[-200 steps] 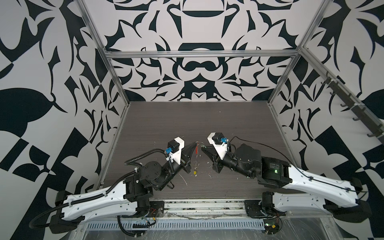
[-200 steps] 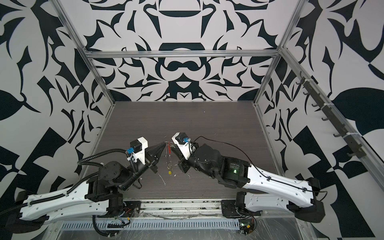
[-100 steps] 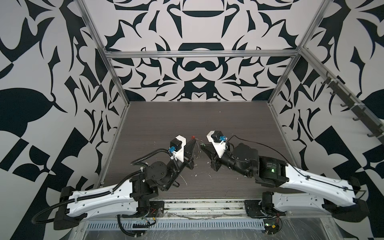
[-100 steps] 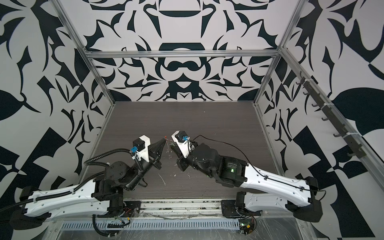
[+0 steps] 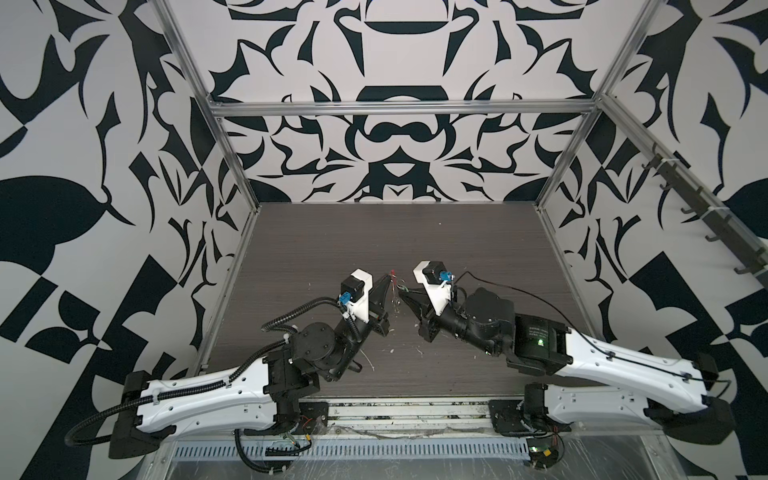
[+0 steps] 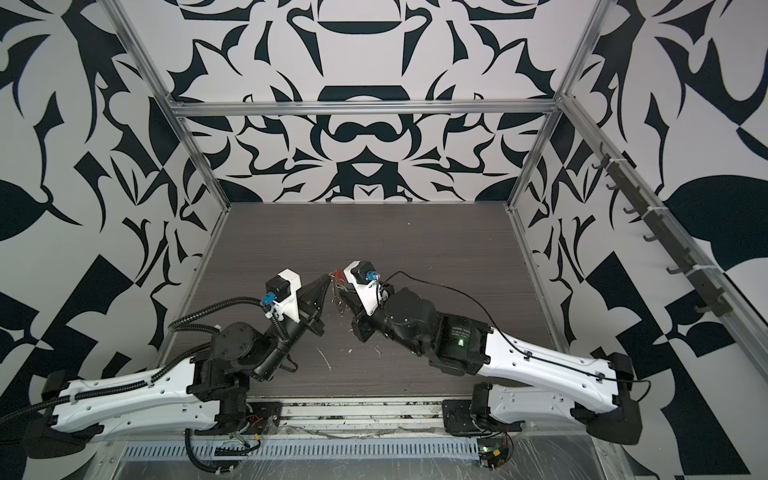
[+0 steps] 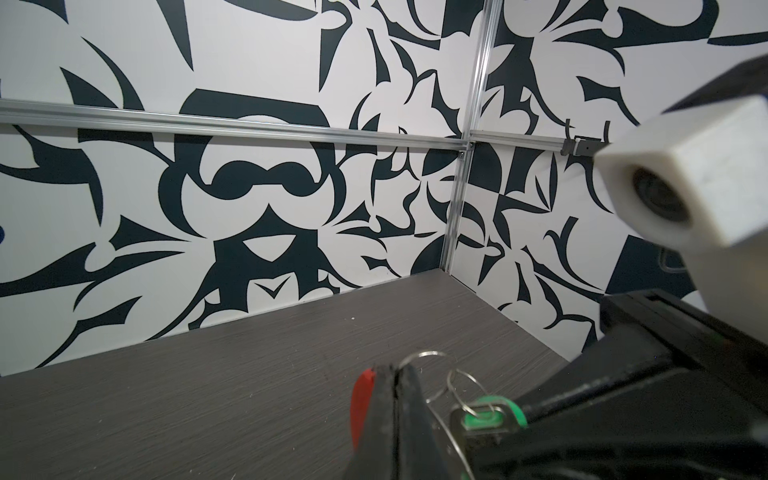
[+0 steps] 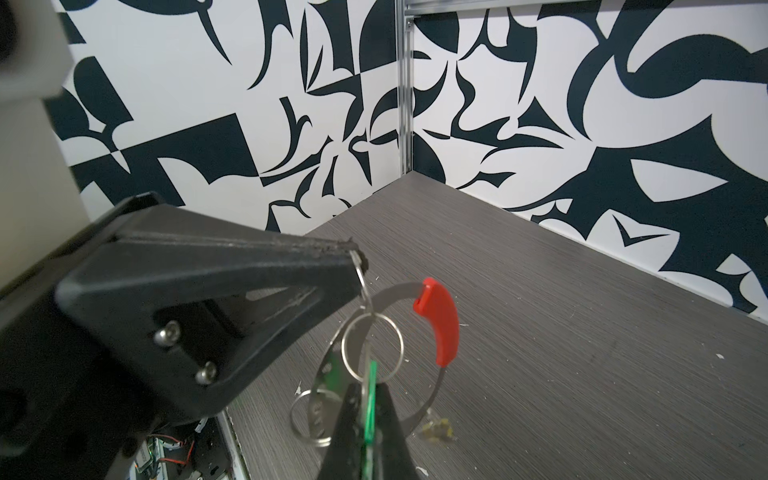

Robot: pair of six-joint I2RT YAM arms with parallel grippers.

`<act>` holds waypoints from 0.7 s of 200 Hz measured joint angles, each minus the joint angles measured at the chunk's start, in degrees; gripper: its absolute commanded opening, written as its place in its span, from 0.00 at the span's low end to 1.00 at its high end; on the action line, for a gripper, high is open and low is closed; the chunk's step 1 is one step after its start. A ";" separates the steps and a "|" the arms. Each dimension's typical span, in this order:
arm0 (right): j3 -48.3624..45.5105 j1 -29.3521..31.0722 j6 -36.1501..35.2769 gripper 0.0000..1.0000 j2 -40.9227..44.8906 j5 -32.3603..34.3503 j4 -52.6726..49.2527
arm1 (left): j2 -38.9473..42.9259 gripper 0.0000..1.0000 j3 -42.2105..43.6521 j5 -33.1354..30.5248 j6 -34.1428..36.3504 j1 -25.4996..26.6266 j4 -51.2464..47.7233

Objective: Remove the keys from the keyring

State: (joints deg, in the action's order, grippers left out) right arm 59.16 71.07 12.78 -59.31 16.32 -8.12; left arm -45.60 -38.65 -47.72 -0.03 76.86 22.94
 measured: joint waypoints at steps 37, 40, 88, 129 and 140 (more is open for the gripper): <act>-0.81 0.17 0.74 0.00 -0.04 -0.17 1.40 | 0.04 0.00 0.00 -0.50 0.17 0.00 -0.02; -0.87 0.22 0.81 0.00 -0.04 -0.20 1.55 | 0.04 0.00 0.00 -0.50 0.22 0.00 -0.02; -1.70 0.39 1.20 0.00 -1.36 -0.17 3.30 | 0.04 0.00 0.00 -1.11 0.74 -0.02 -0.13; -2.47 0.44 1.88 0.00 -1.73 -0.15 4.85 | 0.17 0.00 0.00 -1.55 0.94 -0.02 -0.55; -2.64 0.44 2.10 0.00 -1.90 -0.13 5.22 | 0.24 0.00 0.00 -1.57 0.94 -0.04 -0.81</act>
State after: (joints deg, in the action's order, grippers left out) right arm 56.51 71.50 14.87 -61.21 16.19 -2.90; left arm -45.36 -38.65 -49.30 0.91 76.82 22.13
